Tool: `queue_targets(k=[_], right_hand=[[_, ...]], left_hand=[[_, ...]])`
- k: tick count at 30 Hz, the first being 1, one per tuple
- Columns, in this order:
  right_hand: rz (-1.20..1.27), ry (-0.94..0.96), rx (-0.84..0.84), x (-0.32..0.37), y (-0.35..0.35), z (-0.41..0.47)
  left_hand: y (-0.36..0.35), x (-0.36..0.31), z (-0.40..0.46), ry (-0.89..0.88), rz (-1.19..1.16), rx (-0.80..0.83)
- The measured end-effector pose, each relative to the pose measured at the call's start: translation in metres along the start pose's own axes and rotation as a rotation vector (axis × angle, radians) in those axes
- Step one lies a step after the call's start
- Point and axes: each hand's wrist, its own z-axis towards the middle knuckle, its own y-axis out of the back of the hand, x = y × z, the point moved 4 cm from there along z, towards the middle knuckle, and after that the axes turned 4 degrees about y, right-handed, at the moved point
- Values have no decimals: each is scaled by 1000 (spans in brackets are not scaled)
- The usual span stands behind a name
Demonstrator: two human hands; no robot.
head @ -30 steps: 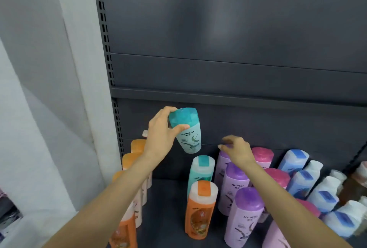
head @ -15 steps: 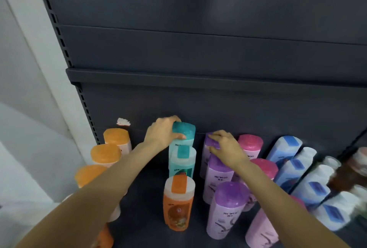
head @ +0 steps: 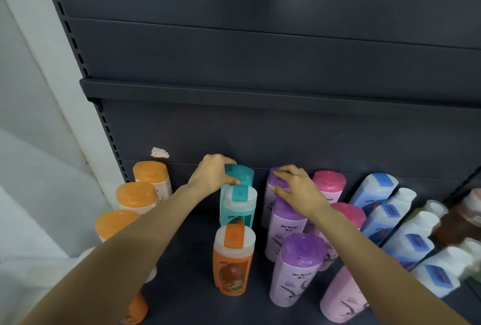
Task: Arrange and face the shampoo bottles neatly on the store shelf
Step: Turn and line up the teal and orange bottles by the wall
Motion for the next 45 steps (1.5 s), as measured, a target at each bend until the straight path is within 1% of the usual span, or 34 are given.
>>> queue_targets(k=[8,18,23,26,29,33,37,40,42,45], right_hand=[[5,-16,9,1,0,0],[-3,-47,40,12,3,4],[70,25,-10,40,1,5],[90,85,5,64,-3,8],[81,133,50,86,-11,13],[54,160,127,106,-24,20],[5,125,182,107,-34,26],[-23,119,180,106,-35,28],[-33,121,171,107,-36,28],[-37,125,159,106,-36,28]], left_hand=[[-3,-2,3,-29,41,7],[3,5,-11,21,63,-38],[11,6,-29,-8,34,-59],[26,14,-44,-16,56,-105],[43,35,-56,40,116,-169],[66,70,-67,163,227,-265],[75,95,-66,317,322,-230],[74,106,-60,410,311,-178],[73,108,-56,415,288,-165],[73,106,-53,394,329,-191]])
